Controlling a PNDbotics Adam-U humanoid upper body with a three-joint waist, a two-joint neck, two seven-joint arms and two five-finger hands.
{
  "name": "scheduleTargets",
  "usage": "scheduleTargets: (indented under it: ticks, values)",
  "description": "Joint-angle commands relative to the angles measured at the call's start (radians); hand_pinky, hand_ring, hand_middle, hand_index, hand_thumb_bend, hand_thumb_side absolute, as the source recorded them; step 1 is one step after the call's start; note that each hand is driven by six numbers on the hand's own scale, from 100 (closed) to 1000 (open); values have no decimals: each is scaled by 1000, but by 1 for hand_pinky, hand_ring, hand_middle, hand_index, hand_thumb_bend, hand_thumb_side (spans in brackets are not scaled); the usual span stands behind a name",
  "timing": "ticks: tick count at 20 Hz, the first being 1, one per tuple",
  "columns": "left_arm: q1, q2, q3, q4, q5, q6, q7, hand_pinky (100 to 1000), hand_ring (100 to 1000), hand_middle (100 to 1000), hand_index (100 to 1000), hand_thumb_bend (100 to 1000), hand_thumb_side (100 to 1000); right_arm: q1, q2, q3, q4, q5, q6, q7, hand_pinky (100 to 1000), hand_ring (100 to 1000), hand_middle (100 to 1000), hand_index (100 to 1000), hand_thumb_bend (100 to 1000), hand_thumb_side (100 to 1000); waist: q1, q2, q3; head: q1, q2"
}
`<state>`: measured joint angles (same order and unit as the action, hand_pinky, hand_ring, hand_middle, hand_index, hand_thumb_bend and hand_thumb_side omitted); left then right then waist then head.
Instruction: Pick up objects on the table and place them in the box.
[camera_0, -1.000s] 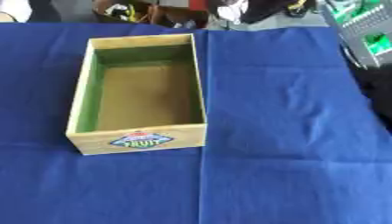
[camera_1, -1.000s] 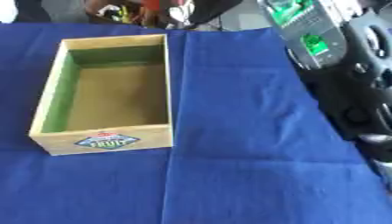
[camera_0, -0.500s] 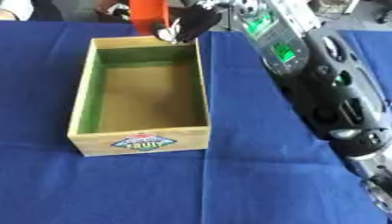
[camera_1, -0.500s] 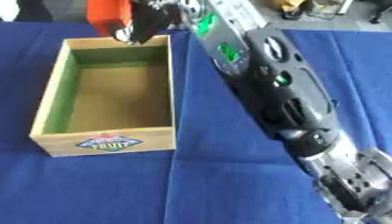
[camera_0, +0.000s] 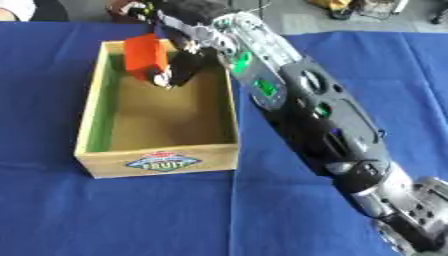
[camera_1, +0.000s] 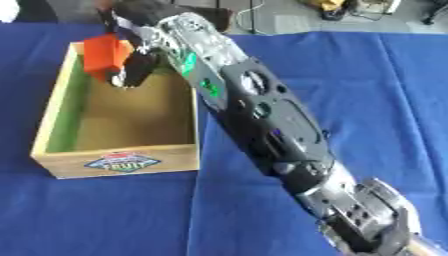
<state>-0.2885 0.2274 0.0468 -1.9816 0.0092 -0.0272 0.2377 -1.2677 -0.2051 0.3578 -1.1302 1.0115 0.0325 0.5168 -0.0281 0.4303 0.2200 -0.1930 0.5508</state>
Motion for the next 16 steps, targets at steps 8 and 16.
scheduleTargets:
  ticks: [8,16]
  values:
    - [-16,5,-8,-18,6,-3,-10,636,713,732,786,100,982,-55,62,-32,187,119,-74,-57,551,489,286,284,100,308,-2,-16,10,-8,-15]
    - [-14,5,-8,-18,7,-2,-10,636,714,733,786,100,981,-62,81,-46,226,154,-137,-49,610,644,557,609,100,516,-5,-16,11,-10,-15]
